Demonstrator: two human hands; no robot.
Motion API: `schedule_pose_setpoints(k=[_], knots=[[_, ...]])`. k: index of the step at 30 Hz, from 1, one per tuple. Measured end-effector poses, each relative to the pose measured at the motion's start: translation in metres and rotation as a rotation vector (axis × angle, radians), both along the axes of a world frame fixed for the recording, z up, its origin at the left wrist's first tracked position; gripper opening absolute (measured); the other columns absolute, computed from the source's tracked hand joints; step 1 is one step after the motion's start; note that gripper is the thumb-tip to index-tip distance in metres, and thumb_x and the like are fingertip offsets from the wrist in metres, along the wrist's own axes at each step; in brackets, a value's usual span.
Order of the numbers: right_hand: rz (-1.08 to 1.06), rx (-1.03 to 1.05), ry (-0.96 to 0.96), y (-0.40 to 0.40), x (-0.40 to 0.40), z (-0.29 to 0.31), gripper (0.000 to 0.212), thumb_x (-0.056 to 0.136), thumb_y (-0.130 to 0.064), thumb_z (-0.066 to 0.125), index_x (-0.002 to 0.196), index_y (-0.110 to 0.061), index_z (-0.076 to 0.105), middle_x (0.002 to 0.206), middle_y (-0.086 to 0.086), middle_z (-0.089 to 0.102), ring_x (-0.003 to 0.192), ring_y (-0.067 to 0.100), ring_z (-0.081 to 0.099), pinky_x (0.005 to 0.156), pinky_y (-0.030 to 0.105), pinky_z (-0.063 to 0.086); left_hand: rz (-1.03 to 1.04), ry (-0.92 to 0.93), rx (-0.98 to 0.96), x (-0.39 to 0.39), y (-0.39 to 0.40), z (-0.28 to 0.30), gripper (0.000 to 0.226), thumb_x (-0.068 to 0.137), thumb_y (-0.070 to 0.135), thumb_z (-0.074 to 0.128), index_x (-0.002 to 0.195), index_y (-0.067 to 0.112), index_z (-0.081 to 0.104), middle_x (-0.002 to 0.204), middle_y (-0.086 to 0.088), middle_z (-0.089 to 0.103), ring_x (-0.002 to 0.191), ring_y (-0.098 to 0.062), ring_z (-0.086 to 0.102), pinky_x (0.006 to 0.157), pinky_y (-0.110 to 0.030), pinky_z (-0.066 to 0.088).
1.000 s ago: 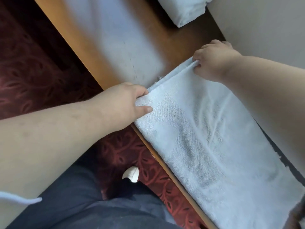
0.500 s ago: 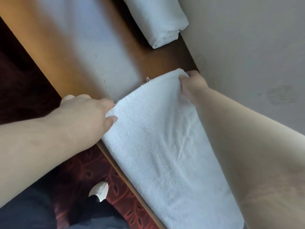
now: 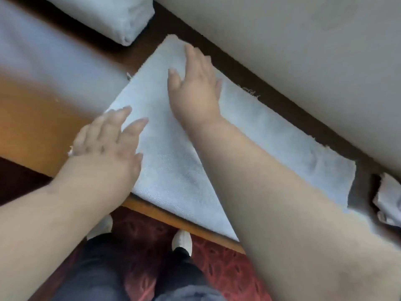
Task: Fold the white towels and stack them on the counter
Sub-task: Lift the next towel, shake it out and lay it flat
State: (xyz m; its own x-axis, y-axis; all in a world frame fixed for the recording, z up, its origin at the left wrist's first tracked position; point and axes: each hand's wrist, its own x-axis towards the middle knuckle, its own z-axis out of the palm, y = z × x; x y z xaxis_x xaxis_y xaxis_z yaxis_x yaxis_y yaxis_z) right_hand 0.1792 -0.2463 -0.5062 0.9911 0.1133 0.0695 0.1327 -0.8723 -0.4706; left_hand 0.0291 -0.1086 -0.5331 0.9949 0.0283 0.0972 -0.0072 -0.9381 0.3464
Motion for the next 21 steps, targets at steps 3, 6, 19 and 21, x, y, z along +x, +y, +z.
schedule_pose_setpoints(k=[3, 6, 19, 21], knots=[[-0.082, -0.058, 0.129, -0.053, -0.080, -0.002, 0.068, 0.092, -0.025, 0.038, 0.157, -0.021, 0.019, 0.166, 0.000, 0.013, 0.152, 0.018, -0.001, 0.120, 0.052, -0.003, -0.310, 0.095, 0.050, 0.010, -0.025, 0.002, 0.067, 0.090, 0.026, 0.059, 0.152, 0.022, 0.032, 0.161, -0.009, 0.021, 0.147, -0.027, 0.018, 0.117, -0.043, 0.014], [-0.192, -0.271, 0.311, -0.124, -0.130, -0.020, 0.067, 0.099, -0.049, 0.028, 0.158, -0.027, 0.007, 0.167, -0.003, -0.002, 0.152, 0.015, -0.013, 0.122, 0.049, -0.007, -0.398, 0.217, 0.203, 0.024, -0.022, -0.009, 0.070, 0.095, 0.040, 0.044, 0.156, 0.025, 0.015, 0.164, -0.009, 0.011, 0.150, -0.030, 0.008, 0.119, -0.049, 0.009], [-0.405, -0.291, 0.120, -0.283, -0.171, -0.025, 0.067, 0.098, -0.060, 0.020, 0.157, -0.031, 0.008, 0.167, -0.002, 0.000, 0.152, 0.014, -0.012, 0.122, 0.044, -0.008, -0.525, 0.125, 0.209, 0.030, -0.130, 0.025, 0.066, 0.082, 0.026, 0.050, 0.144, 0.005, 0.040, 0.152, -0.021, 0.034, 0.142, -0.041, 0.025, 0.115, -0.059, 0.020], [-0.449, -0.276, 0.139, -0.302, -0.184, -0.029, 0.067, 0.099, -0.060, 0.019, 0.158, -0.030, 0.007, 0.167, -0.002, 0.000, 0.152, 0.014, -0.010, 0.122, 0.043, -0.007, -0.724, 0.138, 0.238, 0.026, -0.181, 0.029, 0.066, 0.094, 0.039, 0.028, 0.154, 0.013, 0.022, 0.161, -0.015, 0.018, 0.149, -0.033, 0.011, 0.119, -0.049, 0.008]])
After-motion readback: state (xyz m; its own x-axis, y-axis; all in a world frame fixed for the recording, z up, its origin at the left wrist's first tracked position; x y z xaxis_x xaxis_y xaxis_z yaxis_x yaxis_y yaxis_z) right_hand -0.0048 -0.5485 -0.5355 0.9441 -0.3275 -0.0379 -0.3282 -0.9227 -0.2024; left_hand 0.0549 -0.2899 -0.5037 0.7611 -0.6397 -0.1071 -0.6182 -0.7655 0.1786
